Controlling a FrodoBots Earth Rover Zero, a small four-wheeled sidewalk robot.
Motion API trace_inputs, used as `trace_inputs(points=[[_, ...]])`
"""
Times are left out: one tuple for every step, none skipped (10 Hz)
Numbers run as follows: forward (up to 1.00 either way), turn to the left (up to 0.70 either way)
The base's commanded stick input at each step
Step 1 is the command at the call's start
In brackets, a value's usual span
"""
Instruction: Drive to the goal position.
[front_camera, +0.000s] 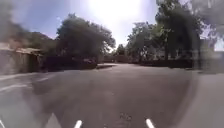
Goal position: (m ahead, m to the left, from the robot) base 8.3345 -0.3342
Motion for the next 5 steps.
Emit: trace_inputs(points=[[0.85,0.0],[0.85,0.0],[0.85,0.0],[0.85,0.0],[0.85,0.0]])
